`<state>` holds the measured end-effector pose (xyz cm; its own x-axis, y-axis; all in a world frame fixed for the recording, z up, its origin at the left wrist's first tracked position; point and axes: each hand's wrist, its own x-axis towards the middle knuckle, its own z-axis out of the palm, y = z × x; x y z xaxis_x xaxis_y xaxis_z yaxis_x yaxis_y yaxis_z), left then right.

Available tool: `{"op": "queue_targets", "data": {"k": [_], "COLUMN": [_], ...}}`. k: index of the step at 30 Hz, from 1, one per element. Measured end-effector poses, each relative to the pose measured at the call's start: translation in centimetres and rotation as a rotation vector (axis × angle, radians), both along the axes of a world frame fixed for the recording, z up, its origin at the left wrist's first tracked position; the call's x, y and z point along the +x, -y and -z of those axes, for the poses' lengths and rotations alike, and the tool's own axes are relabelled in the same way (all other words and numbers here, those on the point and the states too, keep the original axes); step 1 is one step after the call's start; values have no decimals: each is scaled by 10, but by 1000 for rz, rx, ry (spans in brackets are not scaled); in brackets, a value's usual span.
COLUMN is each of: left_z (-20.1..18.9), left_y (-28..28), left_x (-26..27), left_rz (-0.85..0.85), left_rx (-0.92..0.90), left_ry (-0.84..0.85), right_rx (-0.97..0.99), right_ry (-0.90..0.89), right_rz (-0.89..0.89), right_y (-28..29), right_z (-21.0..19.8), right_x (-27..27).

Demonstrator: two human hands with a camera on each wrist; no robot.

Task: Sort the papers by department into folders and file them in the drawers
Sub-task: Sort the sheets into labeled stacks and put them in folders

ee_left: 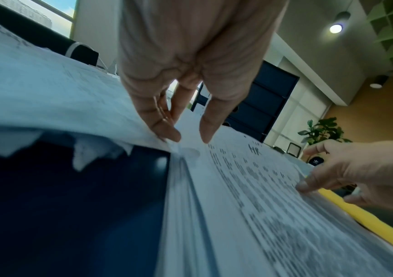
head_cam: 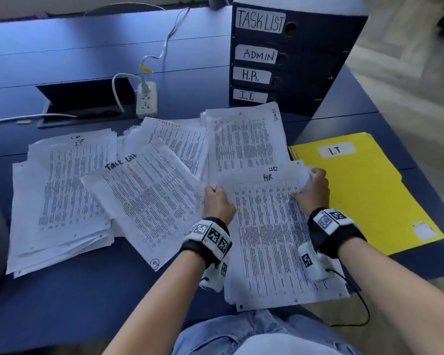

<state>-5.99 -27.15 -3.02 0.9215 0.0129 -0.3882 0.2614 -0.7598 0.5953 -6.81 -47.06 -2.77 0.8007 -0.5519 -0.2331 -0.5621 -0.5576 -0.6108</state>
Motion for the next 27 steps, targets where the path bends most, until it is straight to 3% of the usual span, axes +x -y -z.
{"op": "queue_targets", "data": {"k": [5, 11, 15, 19, 21, 27], "left_z": [-13, -31, -40, -39, -34, -24], "left_y": [-19, -82, -138, -192, -211, -228], "left_x": [14, 40, 46, 42, 37, 29], "left_rz": [-49, -238, -521, -807, -788, -532], "left_rx": [-54, -26, 38, -18, -4, -182], "left_ry": [68, 242, 168, -11, -66, 166], "right_rx": [-221, -32, 134, 134, 154, 32], "right_ry": [-21, 142, 122, -90, -160, -128], "right_rz": [-48, -217, -508, -573, -550, -405], "right_y": [-16, -75, -133, -180, -192, -208], "right_z": [-12, -38, -41, -26, -18, -6], "right_x": [7, 30, 33, 32, 29, 22]}}
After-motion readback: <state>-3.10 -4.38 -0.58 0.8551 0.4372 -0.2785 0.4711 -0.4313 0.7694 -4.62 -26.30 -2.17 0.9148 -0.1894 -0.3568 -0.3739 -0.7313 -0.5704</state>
